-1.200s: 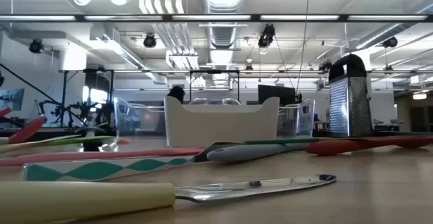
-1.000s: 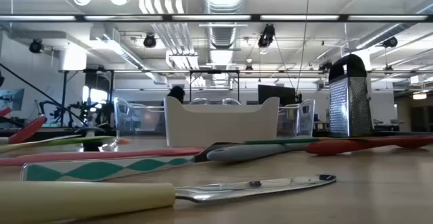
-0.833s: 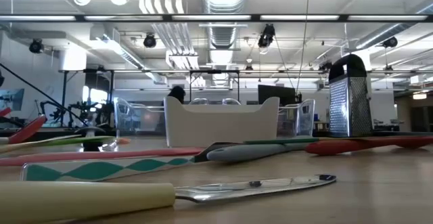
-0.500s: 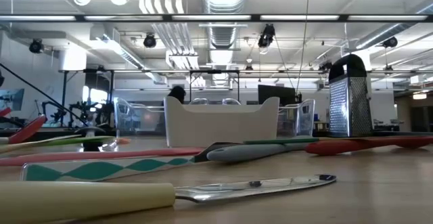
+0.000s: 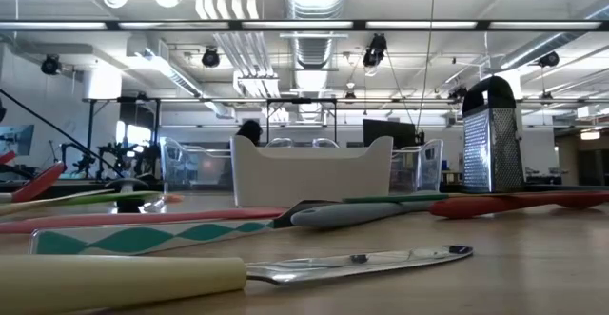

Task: Pick & Place Kitchen Items
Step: Put the green table knife into the right transparent bin

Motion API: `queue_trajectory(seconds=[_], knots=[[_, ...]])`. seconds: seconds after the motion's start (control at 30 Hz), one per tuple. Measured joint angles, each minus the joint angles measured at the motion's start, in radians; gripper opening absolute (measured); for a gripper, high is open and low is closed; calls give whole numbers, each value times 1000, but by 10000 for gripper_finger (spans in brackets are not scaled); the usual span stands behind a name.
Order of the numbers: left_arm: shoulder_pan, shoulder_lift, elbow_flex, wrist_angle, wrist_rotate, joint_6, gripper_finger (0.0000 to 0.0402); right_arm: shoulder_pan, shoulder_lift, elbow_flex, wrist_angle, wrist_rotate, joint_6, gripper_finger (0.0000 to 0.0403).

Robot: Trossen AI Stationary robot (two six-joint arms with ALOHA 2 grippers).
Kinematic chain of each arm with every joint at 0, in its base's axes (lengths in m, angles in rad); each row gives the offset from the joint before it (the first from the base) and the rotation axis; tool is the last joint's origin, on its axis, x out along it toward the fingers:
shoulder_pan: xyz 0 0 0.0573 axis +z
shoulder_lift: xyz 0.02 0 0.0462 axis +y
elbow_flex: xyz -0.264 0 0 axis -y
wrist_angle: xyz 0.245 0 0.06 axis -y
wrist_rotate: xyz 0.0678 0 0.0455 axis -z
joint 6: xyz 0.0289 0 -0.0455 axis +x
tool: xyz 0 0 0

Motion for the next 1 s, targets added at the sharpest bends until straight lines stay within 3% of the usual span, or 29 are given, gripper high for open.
queue_trajectory(seconds=[0.17,0.27,0.53,0.73,1.0], knots=[[0,0,0,0,0,0,47,0,68,2,104,-60,61,38],[0,0,0,0,0,0,48,0,158,0,86,-82,59,38],[0,0,0,0,0,0,44,20,382,15,6,-84,263,38],[0,0,0,0,0,0,48,60,508,99,-237,-54,412,55],[0,0,0,0,0,0,44,111,648,267,-519,-50,557,111]])
